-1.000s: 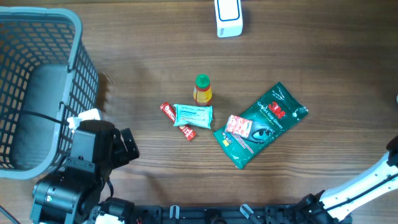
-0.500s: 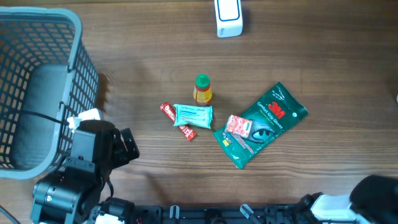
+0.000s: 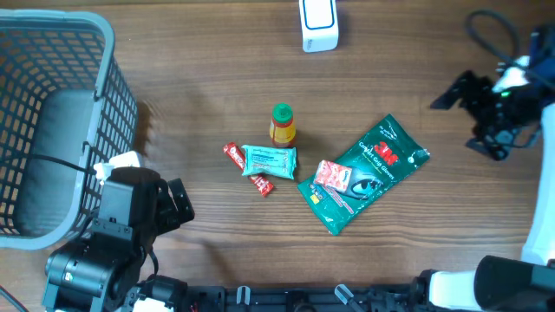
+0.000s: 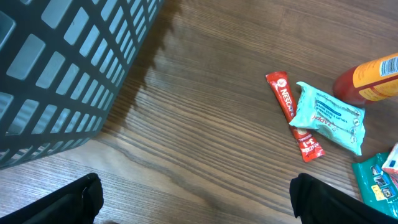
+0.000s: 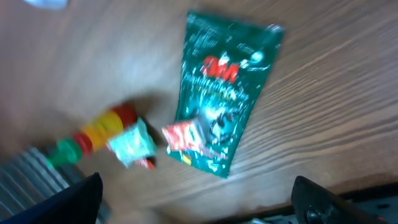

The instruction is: Scan the item barcode

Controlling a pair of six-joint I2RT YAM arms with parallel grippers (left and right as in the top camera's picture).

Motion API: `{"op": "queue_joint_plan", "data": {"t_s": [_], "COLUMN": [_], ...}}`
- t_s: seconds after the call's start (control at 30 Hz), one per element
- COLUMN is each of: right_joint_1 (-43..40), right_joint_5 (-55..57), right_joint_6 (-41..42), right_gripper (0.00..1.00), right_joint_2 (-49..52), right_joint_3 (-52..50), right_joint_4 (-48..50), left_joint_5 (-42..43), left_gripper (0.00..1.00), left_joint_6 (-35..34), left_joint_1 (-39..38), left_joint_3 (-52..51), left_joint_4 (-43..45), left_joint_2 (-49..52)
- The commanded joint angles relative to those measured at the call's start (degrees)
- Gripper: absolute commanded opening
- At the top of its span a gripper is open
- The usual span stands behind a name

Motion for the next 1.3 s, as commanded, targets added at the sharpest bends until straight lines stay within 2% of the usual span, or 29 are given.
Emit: {"op": "queue_joint_plan", "data": {"t_s": [0.0,0.13,0.2,0.23,0.47,0.6,0.73,0.83,1.13,1.27], "right_joint_1": [4.70,8.57,10.45,12.24,14.21,14.21,14.29,14.80,18.75,21.53], "right_joint_5": [-3.41,-11.82,-20.63,-24.59,-24.15,-17.18,-15.50,-15.50,-16.46,-9.55], "right_joint_6": [-7.87,-15.15,-21.55,-23.85,-22.38,-16.00,-10.51,-7.39,7.17,12.96], "right_gripper": [0.98,0.98,1.00,1.00,0.99,0.96,0.84,0.78,0.71,0.64], "right_joint_2": [0.26,0.26,0.26,0.26,0.26,0.28,0.28,0.28,0.28,0.76], "right_joint_3": [-5.31,-15.52,-22.64,-29.49,-44.35,-49.57,-52.72,-54.31,-54.73,-54.73], "right_joint_4": [0.52,5.68,10.73,16.76,38.29,50.66,56.61,59.04,60.13,60.59], "left_joint_5": [0.31,0.31,0.33,0.31,0.31,0.31,0.31,0.31,0.33,0.33], "left_gripper": [1.00,1.00,1.00,1.00,1.00,1.00,1.00,1.00,1.00,1.00], "left_joint_6": [0.87,0.87,0.90,0.87,0.87,0.87,0.87,0.87,0.87,0.87], "left_joint_1": [0.31,0.31,0.31,0.31,0.31,0.31,0.31,0.31,0.31,0.31], "left_joint_3": [-0.02,-0.02,-0.02,-0.02,-0.02,-0.02,-0.02,-0.02,-0.02,-0.02], "left_joint_4": [0.00,0.00,0.00,0.00,0.00,0.00,0.00,0.00,0.00,0.02], "left_joint_2": [-0.04,-0.04,-0.04,-0.04,-0.04,-0.04,-0.04,-0.04,-0.04,-0.04]}}
